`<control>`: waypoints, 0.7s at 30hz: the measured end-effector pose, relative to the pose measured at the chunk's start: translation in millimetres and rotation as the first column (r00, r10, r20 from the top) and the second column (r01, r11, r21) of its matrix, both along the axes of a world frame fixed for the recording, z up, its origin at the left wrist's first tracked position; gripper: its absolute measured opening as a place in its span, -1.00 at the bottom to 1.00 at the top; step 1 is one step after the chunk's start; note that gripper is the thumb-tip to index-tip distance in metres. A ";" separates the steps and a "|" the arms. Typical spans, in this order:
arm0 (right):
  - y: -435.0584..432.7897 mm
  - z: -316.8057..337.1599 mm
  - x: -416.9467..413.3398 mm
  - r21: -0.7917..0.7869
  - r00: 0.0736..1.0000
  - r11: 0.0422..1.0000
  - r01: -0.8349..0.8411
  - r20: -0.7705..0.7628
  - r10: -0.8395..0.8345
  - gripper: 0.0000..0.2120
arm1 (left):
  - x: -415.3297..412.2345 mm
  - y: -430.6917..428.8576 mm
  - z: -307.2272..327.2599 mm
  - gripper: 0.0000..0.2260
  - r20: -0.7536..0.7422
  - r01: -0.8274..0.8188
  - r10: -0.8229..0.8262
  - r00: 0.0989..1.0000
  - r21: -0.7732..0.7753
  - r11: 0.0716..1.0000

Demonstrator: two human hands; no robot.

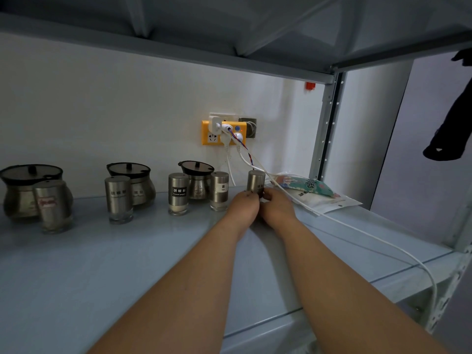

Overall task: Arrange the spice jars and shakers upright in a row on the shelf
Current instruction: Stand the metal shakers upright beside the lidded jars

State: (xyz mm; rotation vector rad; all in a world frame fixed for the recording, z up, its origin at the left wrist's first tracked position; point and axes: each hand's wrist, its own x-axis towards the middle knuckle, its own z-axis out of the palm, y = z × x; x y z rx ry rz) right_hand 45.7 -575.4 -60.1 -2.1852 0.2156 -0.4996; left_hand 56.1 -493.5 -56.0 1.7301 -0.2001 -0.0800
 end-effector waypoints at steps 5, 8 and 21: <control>-0.9 -1.0 1.1 0.024 1.000 1.000 0.009 -0.006 -0.009 -0.74 | -1.2 0.2 -0.1 -0.69 0.007 -0.001 0.001 1.000 -0.010 1.000; -1.7 -3.3 3.3 0.023 1.000 0.999 0.031 -0.003 -0.031 -0.78 | -3.7 2.1 -0.6 -0.69 0.016 -0.007 0.008 1.000 -0.048 0.999; 12.8 3.9 -20.9 -0.011 0.976 0.987 0.163 0.150 -0.160 -0.80 | -41.1 -0.1 10.5 -0.72 0.146 -0.162 0.185 0.972 -0.157 0.974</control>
